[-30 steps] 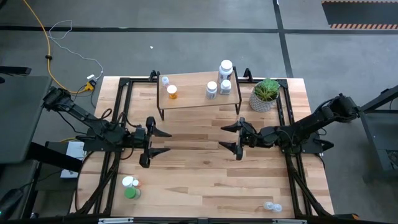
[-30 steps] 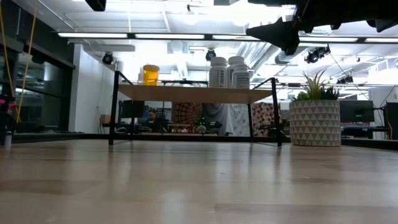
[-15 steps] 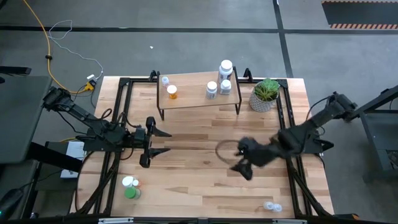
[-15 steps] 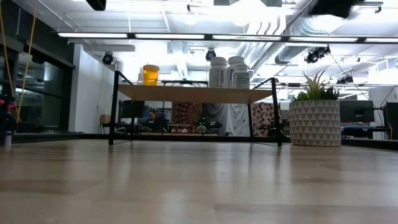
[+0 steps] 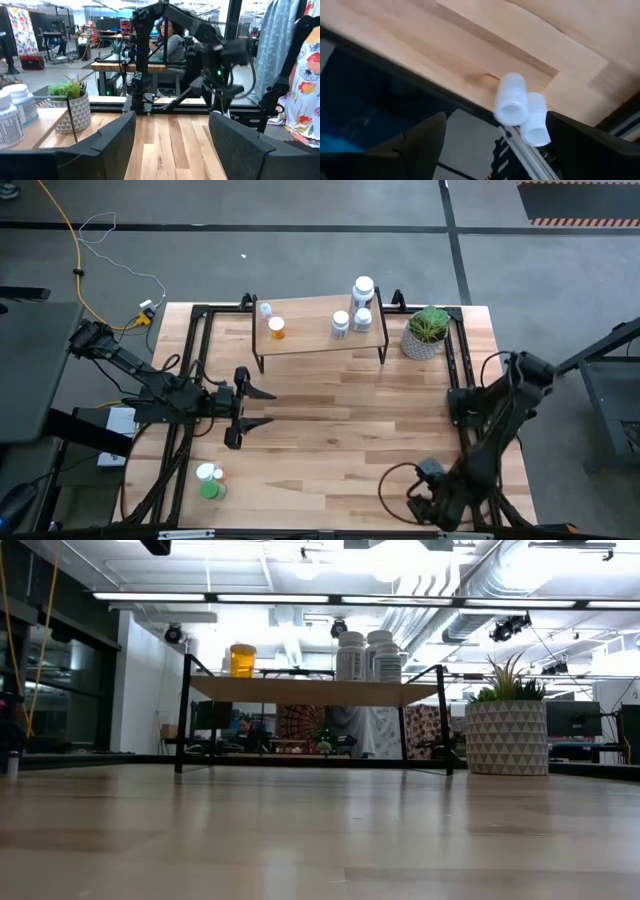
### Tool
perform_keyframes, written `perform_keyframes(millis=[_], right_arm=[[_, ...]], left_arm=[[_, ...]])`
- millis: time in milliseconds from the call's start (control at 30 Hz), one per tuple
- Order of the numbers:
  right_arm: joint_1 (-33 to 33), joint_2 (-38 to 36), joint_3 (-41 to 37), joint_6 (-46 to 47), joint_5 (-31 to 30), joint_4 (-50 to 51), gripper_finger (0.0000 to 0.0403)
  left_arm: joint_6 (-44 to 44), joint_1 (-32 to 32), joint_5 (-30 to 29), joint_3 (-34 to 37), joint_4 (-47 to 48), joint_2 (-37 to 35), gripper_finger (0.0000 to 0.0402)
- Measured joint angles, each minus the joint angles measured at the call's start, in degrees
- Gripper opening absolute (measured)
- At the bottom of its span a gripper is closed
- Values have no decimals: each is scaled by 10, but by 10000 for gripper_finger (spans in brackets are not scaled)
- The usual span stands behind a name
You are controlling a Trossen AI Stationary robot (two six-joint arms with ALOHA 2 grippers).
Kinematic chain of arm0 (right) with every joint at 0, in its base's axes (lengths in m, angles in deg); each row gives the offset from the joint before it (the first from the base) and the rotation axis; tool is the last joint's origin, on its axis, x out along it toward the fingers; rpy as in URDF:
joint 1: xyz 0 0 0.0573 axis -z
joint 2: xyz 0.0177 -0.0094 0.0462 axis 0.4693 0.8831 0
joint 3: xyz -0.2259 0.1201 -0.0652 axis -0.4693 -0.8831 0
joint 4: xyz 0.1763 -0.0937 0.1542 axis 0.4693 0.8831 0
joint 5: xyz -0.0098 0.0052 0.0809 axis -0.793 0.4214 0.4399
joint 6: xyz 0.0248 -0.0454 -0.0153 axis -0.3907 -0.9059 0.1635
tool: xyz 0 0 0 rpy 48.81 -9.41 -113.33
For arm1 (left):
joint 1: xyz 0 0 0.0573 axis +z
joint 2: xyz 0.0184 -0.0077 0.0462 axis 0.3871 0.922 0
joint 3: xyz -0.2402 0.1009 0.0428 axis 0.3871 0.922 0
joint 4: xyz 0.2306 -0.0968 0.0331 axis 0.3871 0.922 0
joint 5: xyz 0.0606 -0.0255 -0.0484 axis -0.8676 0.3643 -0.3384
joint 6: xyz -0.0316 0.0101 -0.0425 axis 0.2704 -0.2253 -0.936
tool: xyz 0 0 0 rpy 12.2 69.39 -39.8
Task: Pick and place medicine bottles onto shelf by color
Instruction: Put the left transparent pill bottle on the shelf
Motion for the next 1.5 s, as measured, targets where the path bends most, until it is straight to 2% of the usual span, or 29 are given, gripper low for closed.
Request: perform_keyframes(millis=[100,333,933,1500], right_arm=[[-14,29,0,36,7,-9,332],[-16,59,0,39,16,-1,332],[-16,61,0,57,15,-19,332],[-16,99,0,37,31,-35,332]], left_arm=[[27,0,0,0,-7,0,243],[62,0,0,0,-18,0,243],[58,0,-2,0,-9,0,243],[58,0,-2,0,-9,0,243]])
